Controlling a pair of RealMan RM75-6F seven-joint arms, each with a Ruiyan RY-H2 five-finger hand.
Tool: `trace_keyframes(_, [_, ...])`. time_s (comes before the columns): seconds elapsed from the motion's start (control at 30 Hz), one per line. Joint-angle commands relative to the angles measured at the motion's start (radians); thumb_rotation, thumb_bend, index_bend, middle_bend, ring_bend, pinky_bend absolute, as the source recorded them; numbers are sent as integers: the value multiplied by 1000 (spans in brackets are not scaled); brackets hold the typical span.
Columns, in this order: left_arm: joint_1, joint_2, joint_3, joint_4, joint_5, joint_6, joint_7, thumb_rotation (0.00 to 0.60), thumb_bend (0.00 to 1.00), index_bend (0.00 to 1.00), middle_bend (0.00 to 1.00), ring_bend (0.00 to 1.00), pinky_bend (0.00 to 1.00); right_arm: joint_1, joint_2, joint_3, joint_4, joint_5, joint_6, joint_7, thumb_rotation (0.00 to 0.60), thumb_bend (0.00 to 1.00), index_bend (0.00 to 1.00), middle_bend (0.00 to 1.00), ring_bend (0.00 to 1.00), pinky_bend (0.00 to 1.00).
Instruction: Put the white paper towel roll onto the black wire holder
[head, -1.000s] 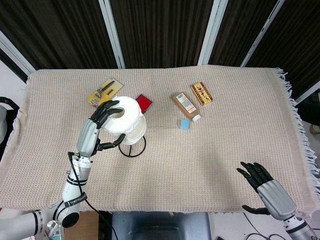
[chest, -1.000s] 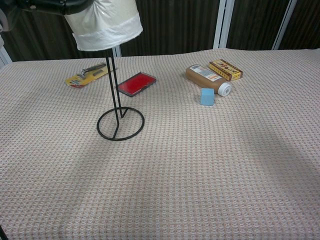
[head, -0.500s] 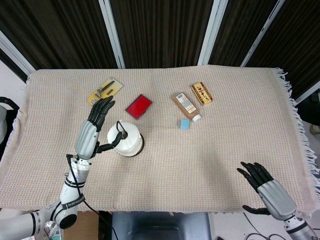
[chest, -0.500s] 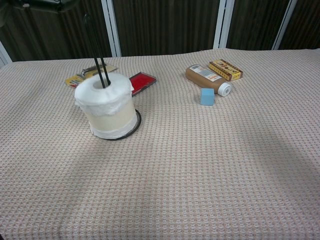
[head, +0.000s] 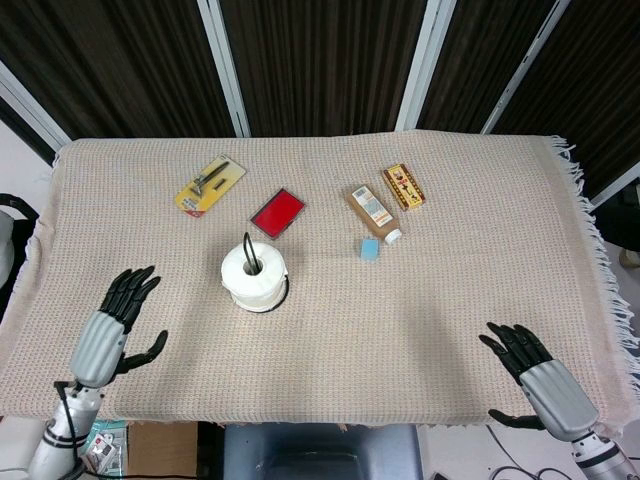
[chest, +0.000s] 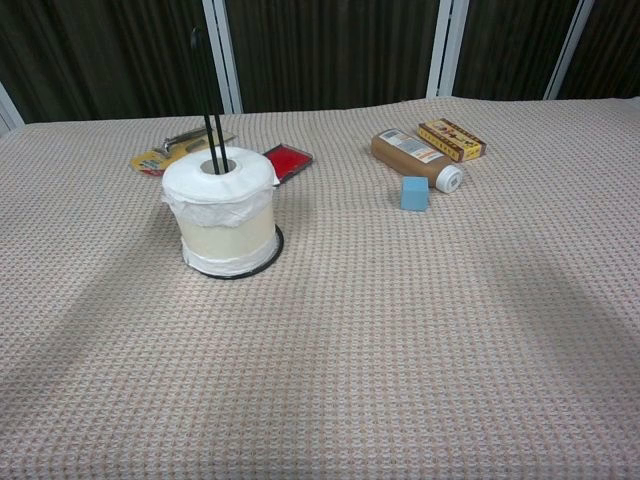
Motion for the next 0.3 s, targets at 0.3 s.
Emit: trace_keyframes(0.3, [137,18,57,111,-53,-5,115,600,429,0,0,0,12,6,-30,4,-11,21,-50,-71,600,64,0,0,0,0])
